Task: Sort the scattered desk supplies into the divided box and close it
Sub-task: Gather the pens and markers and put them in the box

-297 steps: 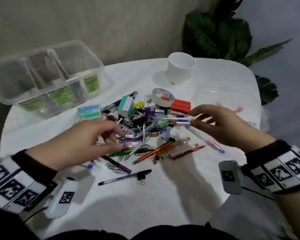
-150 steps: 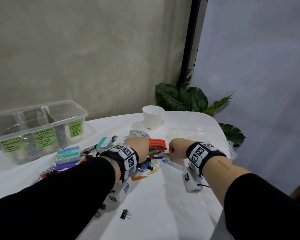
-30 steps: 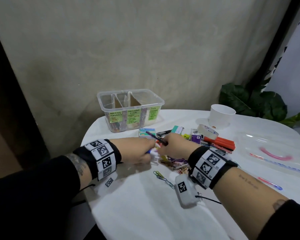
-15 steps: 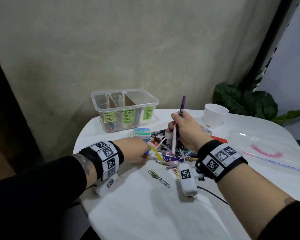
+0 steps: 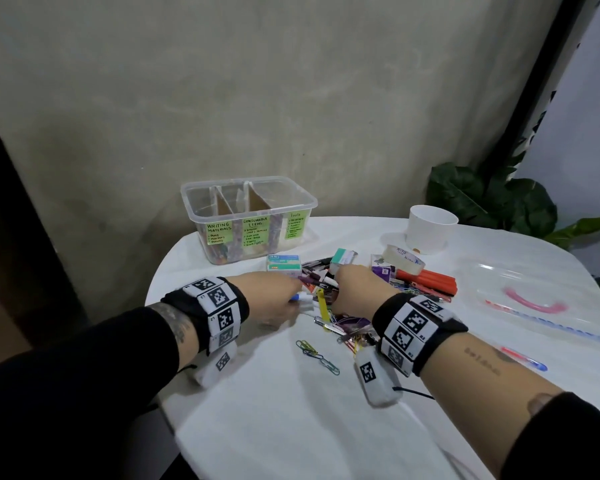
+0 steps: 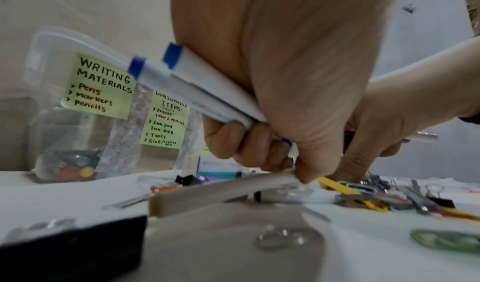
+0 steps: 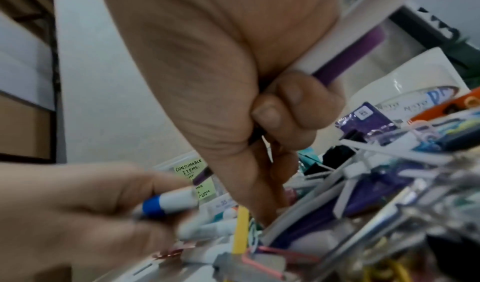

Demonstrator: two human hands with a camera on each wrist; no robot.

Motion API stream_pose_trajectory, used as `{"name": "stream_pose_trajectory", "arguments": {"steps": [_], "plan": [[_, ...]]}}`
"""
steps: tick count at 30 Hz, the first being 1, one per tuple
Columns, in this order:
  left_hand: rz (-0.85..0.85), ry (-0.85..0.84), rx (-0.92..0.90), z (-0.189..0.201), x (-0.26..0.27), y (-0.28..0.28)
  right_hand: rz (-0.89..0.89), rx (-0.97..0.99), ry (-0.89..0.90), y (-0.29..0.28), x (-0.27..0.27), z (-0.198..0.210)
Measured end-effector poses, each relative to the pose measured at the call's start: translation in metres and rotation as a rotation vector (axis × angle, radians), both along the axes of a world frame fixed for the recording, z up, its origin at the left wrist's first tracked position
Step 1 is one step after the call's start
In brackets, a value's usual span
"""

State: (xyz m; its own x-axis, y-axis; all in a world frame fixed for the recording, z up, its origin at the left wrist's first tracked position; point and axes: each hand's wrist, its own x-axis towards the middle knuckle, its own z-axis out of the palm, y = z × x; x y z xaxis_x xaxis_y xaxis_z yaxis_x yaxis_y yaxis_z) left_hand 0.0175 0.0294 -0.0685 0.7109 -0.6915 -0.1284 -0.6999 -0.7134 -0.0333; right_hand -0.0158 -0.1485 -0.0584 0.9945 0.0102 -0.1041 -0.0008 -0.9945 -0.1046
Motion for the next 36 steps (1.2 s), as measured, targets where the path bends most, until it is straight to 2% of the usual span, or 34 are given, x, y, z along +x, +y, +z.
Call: {"name": "stream_pose_trajectory", "arguments": {"steps": [5, 7, 10, 14, 19, 21, 23, 26, 31, 36], "plan": [[0.005, -0.044, -0.297, 0.010, 0.007, -0.001, 0.033, 0.055, 0.019, -0.008, -0.003, 0.001], [0.023, -0.076, -0.326, 0.014, 0.009, -0.002, 0.005, 0.052, 0.030, -0.013, -0.008, 0.005], [0.034, -0.122, -0.274, 0.015, 0.009, -0.005, -0.091, 0.120, -0.002, -0.024, -0.005, 0.011], [-0.022, -0.051, -0.101, 0.015, 0.005, -0.011, -0.210, 0.451, -0.096, -0.041, 0.001, 0.019], [-0.005, 0.005, 0.006, 0.008, 0.002, -0.021, -0.246, 1.093, -0.294, -0.048, -0.002, 0.030], [-0.006, -0.006, 0.020, 0.006, 0.001, -0.024, -0.247, 1.257, -0.339, -0.046, -0.003, 0.032], [-0.019, -0.006, 0.038, 0.005, 0.002, -0.024, -0.255, 1.300, -0.388, -0.043, -0.002, 0.034], [-0.030, 0.008, 0.064, 0.003, 0.001, -0.024, -0.248, 1.259, -0.433, -0.038, -0.002, 0.035], [-0.070, -0.034, 0.130, 0.004, -0.006, -0.027, -0.277, 1.193, -0.404, -0.035, -0.004, 0.033], [-0.020, 0.054, 0.151, 0.006, -0.002, -0.021, -0.338, 1.430, -0.364, -0.033, -0.004, 0.030]]}}
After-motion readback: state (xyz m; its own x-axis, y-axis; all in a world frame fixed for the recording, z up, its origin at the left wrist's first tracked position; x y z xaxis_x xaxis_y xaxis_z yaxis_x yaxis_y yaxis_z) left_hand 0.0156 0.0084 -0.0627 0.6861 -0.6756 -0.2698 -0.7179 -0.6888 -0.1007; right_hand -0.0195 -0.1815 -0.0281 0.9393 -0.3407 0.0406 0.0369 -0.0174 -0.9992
